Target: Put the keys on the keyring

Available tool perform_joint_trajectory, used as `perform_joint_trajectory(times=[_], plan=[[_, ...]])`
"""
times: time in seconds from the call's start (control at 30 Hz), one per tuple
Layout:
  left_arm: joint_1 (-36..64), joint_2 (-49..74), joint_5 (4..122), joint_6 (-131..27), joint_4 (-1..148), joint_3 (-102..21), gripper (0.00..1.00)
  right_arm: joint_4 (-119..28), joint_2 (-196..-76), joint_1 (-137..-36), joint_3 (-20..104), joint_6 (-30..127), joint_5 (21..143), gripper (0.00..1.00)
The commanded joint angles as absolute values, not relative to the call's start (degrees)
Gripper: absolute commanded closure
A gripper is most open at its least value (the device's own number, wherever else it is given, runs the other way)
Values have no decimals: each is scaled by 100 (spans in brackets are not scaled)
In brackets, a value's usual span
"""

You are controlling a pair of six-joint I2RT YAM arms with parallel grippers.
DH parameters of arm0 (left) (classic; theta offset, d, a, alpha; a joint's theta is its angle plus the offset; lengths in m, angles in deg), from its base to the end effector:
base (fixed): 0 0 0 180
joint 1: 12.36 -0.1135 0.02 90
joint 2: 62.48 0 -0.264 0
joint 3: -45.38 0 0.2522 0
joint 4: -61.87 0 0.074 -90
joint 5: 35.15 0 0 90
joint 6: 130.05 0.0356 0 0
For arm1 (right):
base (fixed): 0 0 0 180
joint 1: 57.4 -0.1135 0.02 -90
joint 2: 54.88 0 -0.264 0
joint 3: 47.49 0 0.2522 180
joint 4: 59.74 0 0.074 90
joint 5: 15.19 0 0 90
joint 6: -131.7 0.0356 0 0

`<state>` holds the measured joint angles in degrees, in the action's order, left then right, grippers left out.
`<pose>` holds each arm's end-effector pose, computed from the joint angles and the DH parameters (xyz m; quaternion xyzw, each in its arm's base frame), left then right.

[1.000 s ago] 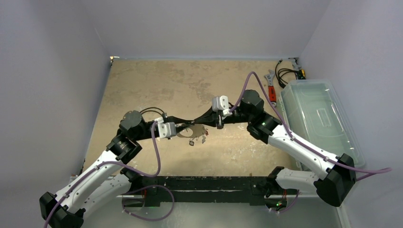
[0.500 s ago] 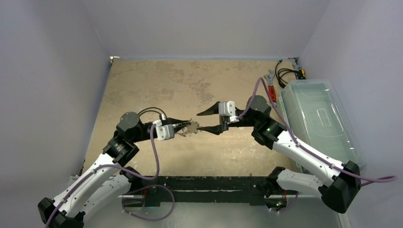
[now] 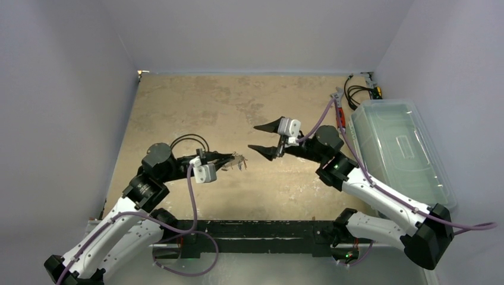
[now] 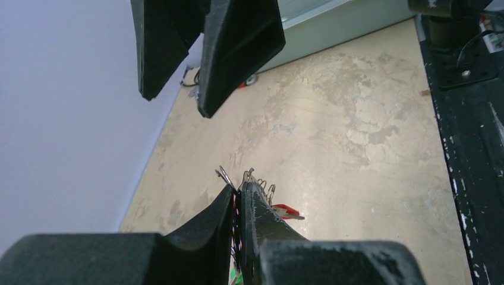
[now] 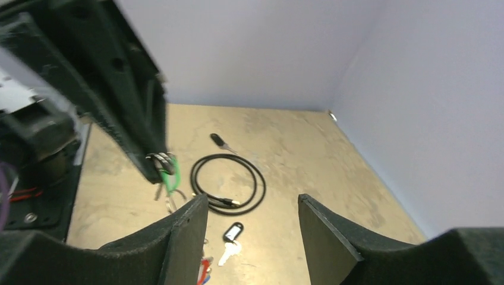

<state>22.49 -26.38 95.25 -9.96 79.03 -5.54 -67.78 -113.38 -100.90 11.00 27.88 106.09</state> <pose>0.1112 -0.1055 0.3294 0.5652 0.4428 -0.2759 0.6390 0.1597 0.1770 0.3531 -0.4815 0.4566 0.3571 0.6574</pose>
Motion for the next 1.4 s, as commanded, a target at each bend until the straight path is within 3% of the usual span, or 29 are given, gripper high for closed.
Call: perform_joint_trajectory(times=[0.0,0.3,0.67,0.97,1.37], plan=[[2285,-2918,9003,-500,8427,-966,100,-7014,-11455,-10103,1279,3440,9494,39],[2282,-3720,9797,-476,8093,-189,100,-6274,-12359,-10099,1821,4069,9070,37],[2297,-3712,11879,-1512,6564,380,100,-4632,-14563,-10112,3911,4653,9456,39],[2354,-3677,12016,-1692,6383,456,100,-3130,-16218,-10432,5431,4710,9104,44],[2455,-3715,11893,-1770,6312,497,100,-2662,-17252,-10802,6207,6861,7819,54]])
